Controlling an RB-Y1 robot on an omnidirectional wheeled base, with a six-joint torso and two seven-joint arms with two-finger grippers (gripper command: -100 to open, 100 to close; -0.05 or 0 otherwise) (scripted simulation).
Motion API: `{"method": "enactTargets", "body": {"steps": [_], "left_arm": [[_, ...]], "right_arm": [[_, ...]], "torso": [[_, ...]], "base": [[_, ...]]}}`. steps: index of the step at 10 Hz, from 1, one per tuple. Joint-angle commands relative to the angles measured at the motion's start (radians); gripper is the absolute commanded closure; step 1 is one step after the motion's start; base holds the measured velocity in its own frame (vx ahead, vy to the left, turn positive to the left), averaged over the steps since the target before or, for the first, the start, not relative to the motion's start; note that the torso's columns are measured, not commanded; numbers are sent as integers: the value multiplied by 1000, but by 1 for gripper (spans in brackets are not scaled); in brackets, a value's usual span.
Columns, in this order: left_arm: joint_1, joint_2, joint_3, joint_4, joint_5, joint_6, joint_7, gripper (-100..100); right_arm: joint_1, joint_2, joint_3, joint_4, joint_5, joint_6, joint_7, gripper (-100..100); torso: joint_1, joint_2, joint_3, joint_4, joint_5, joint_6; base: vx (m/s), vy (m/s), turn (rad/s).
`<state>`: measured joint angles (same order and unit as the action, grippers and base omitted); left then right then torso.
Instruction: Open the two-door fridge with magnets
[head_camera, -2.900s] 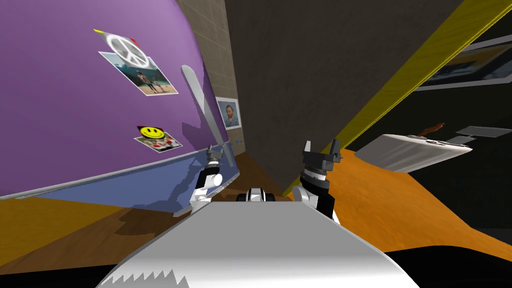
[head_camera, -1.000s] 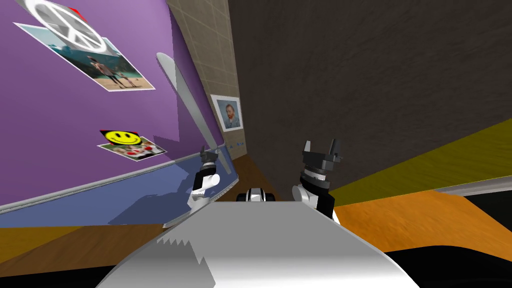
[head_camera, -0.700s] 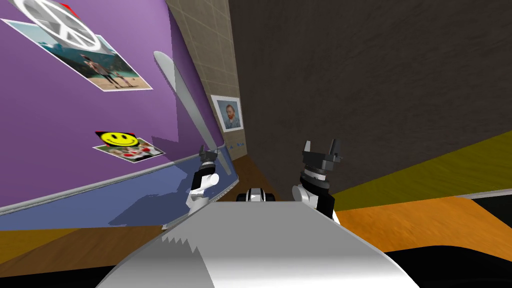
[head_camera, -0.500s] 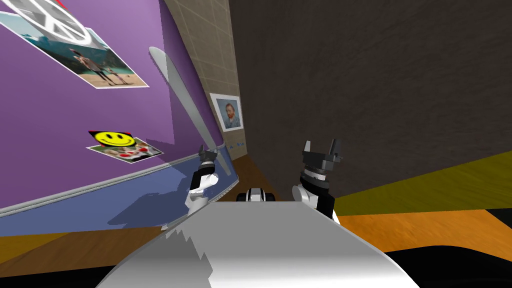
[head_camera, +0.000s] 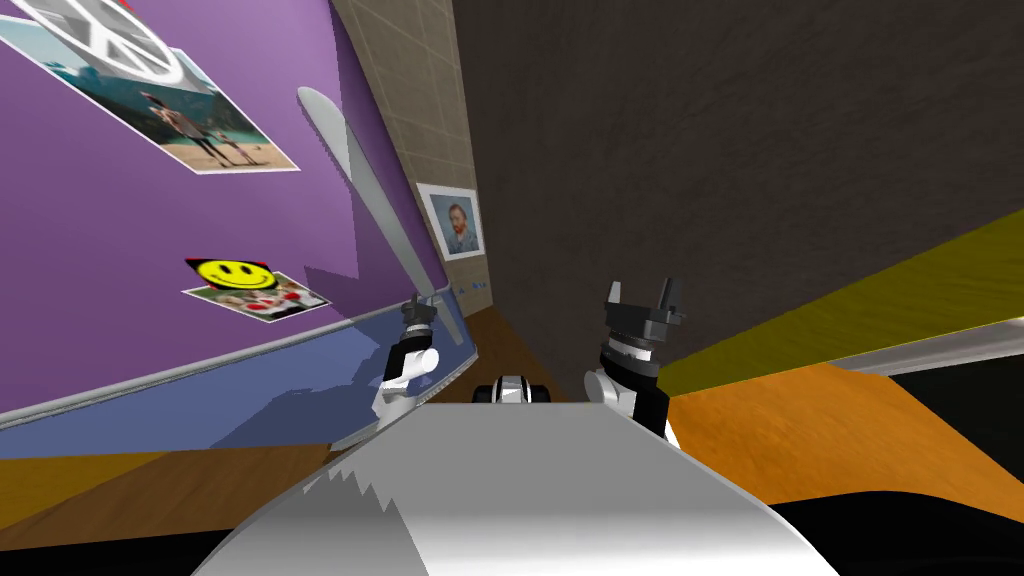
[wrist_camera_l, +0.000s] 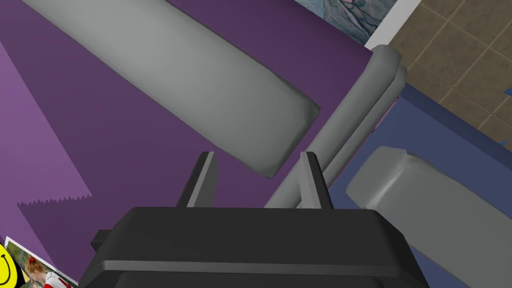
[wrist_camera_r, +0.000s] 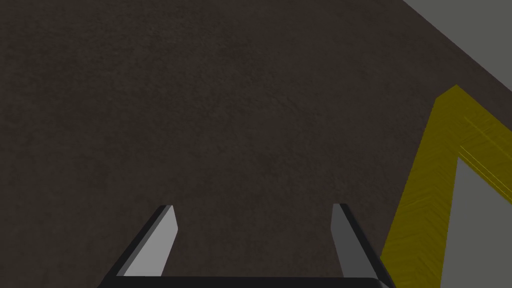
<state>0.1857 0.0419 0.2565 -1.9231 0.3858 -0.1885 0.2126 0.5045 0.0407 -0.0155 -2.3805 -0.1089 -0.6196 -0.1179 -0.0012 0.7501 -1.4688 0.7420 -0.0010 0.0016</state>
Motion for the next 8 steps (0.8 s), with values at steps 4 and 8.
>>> {"method": "enactTargets", "body": {"steps": [4, 8], "left_arm": [[26, 51, -88, -51, 18, 19, 28, 100], [53, 100, -163, -92, 35, 33, 54, 100]], "right_arm": [[0, 0, 0, 0, 0, 0, 0, 0], [0, 0, 0, 0, 0, 0, 0, 0]], "torso": [[2, -6, -5, 4, -3, -8], [0, 2, 1, 6, -3, -5]], "base": [[-316, 54, -119], [-400, 58, -145]]}}
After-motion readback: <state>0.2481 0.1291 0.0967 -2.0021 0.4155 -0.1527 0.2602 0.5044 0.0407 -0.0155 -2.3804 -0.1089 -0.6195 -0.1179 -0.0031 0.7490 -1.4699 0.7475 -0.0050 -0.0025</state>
